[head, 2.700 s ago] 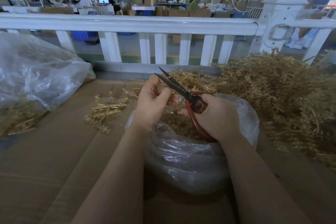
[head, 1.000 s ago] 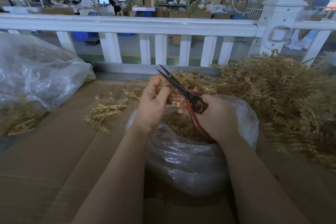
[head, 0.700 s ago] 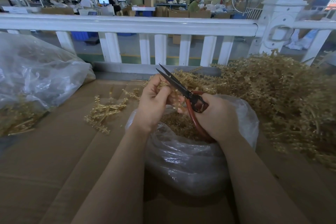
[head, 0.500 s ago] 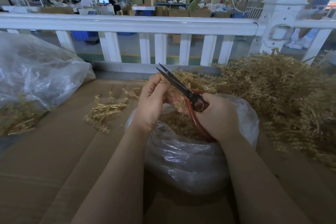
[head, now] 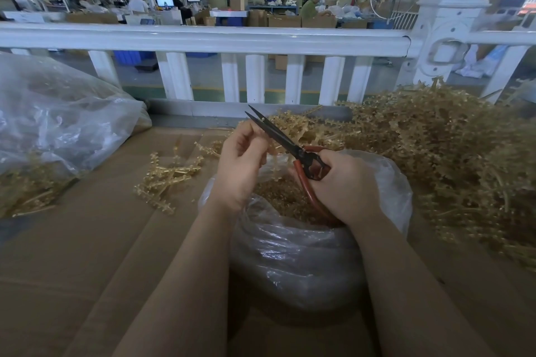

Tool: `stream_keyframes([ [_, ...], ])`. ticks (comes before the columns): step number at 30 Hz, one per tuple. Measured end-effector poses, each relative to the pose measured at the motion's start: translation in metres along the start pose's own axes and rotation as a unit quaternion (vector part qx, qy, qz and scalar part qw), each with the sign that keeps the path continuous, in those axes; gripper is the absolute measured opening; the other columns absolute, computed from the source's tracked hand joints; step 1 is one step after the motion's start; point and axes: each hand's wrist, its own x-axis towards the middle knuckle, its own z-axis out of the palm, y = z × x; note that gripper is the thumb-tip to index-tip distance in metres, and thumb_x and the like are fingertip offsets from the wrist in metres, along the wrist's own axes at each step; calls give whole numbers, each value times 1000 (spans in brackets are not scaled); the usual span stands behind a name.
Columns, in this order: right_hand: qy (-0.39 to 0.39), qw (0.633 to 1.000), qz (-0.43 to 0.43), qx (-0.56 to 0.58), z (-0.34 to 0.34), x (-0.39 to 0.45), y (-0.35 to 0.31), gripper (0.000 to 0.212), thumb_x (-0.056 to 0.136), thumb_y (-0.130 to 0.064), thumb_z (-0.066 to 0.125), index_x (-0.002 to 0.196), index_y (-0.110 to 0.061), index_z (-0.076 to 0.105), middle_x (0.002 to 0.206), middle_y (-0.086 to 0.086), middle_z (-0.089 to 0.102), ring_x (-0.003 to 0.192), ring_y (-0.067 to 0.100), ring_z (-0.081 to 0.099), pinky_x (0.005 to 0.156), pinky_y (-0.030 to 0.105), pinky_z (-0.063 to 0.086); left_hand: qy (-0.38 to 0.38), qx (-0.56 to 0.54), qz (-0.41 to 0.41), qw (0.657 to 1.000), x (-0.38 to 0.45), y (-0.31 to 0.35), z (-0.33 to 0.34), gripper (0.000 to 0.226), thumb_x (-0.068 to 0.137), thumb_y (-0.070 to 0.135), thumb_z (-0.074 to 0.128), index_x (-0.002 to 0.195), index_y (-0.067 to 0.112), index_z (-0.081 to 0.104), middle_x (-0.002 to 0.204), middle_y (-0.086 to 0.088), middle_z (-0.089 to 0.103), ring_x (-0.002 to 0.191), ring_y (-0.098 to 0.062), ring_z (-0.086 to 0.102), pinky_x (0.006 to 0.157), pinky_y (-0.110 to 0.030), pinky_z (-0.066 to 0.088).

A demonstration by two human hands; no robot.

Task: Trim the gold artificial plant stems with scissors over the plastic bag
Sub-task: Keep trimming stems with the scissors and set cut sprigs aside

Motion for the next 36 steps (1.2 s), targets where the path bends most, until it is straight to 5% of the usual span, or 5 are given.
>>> stream_keyframes([
  [9,-22,999,43,-6,1,2,2,43,85,-64,51,64,-27,58,54,-8,57,50,7,55,50,30,51,12,-13,36,999,-1,0,2,25,108,10,38,96,-10,47,68,-10,50,58,-18,49,58,-25,44],
  [19,-33,998,62,-4,0,1,2,47,87,-63,52,67,-21,61,54,-6,55,52,10,55,47,19,42,-4,0,50,999,-1,2,2,23,107,10,40,101,-7,55,81,-12,65,68,-18,56,61,-27,46],
  [23,-12,998,49,31,1,-1,4,40,91,-50,66,63,-21,58,50,-8,51,77,1,57,60,9,43,-10,-5,47,999,-2,4,3,23,107,12,40,100,-4,55,79,-4,65,70,-16,57,62,-28,48],
  [30,-2,999,47,-1,1,0,1,44,89,-60,53,65,-23,57,53,-4,55,51,10,54,49,21,43,-30,39,55,997,-5,4,7,25,107,15,39,106,0,58,84,-12,69,78,-17,65,74,-45,55],
  [36,10,999,47,1,0,1,0,43,88,-59,56,63,-24,57,52,-7,54,50,8,53,49,20,42,-32,15,50,998,-3,3,8,23,108,13,37,104,2,57,80,-6,68,75,-18,64,69,-31,54],
])
